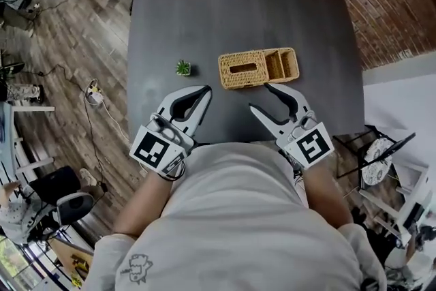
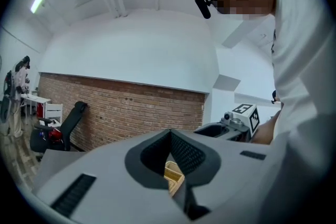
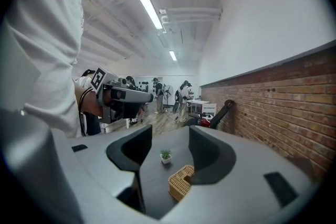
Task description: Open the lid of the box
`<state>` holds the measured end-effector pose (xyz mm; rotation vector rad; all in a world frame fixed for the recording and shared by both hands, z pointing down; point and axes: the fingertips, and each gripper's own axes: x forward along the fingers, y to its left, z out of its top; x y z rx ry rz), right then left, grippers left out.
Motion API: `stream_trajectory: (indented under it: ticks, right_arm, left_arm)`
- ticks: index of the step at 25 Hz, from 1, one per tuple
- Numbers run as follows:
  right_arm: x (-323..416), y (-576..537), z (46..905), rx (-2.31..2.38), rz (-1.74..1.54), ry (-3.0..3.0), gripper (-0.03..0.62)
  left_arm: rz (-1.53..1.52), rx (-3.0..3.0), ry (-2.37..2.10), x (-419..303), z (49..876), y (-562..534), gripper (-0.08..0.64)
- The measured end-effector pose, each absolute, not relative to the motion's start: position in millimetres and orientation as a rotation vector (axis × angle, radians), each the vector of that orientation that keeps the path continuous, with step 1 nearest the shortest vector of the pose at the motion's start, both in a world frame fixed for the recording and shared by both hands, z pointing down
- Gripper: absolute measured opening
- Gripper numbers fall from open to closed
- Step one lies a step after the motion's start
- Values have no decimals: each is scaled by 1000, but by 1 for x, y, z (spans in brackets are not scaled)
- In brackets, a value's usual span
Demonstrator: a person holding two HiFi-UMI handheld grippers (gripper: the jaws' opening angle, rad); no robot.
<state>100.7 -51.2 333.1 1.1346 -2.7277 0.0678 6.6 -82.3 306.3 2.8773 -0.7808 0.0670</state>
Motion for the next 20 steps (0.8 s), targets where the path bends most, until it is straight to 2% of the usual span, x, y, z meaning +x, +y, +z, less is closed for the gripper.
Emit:
stream_trajectory:
  ticks: [9, 20]
  right_arm:
    - [126, -59, 353, 891, 67, -2794, 227]
    - [107, -85, 398, 702, 90, -2689, 227]
  left_arm:
    - [128, 2828, -946, 30, 315, -74, 11]
    - [121, 2760, -980, 26, 337, -97, 11]
